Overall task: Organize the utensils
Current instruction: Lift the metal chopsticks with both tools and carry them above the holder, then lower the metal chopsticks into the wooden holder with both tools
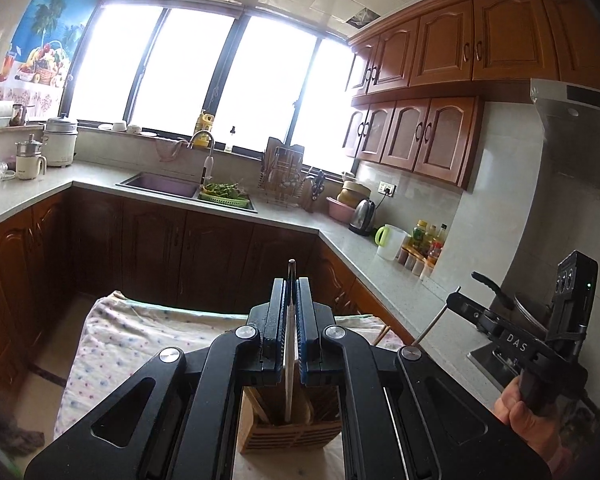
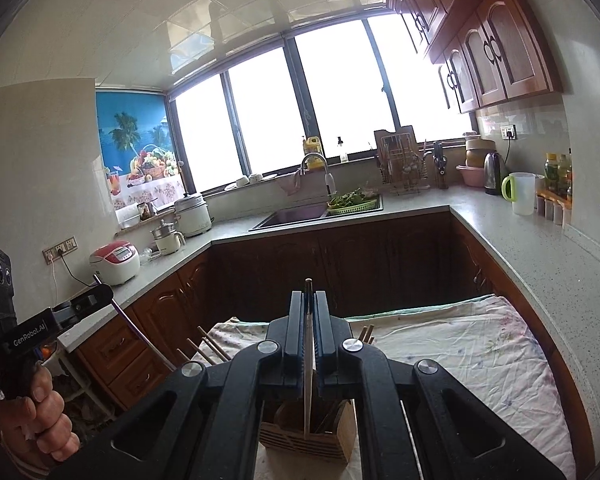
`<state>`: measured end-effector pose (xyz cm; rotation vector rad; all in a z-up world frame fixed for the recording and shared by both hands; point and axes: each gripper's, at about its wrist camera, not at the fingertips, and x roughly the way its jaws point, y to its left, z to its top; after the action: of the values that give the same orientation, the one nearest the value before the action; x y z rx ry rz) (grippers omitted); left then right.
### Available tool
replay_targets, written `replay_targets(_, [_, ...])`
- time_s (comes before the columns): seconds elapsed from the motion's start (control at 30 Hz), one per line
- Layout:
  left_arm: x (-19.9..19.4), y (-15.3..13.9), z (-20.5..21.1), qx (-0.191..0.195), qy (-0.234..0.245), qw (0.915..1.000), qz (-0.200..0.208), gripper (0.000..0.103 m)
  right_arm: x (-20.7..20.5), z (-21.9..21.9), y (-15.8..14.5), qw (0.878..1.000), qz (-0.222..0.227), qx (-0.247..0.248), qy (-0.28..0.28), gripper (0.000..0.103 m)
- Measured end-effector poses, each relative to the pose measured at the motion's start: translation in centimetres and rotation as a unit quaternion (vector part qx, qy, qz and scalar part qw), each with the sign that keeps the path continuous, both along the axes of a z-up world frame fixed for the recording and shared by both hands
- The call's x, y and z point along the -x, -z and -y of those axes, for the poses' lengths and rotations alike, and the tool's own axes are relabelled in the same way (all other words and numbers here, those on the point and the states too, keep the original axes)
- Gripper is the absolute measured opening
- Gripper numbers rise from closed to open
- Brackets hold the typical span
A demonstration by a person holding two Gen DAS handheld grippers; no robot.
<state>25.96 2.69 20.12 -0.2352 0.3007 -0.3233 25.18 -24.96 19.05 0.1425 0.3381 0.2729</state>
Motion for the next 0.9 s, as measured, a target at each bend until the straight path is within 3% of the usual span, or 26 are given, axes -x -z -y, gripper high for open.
replay_targets(0.33, [-2.9, 6.2, 1.1, 0.006, -0.021, 0.9993, -0.031, 0.004, -3.5, -0.4, 4.5, 0.999, -0.029, -0.007, 0.013, 0.004])
replay_targets(0.57, [-4.0, 10.7, 2.1, 0.003, -0.015, 0.9968, -0.079, 0.004, -4.4, 0.0, 8.4, 0.997, -0.066, -0.023, 0.02, 0.004])
replay_targets(0.9, [-4.3, 10.8, 2.1, -0.001, -0.017, 0.9964, -0.083, 0.004, -4.8, 1.0, 9.2, 0.996, -0.079, -0.03, 0.027, 0.004])
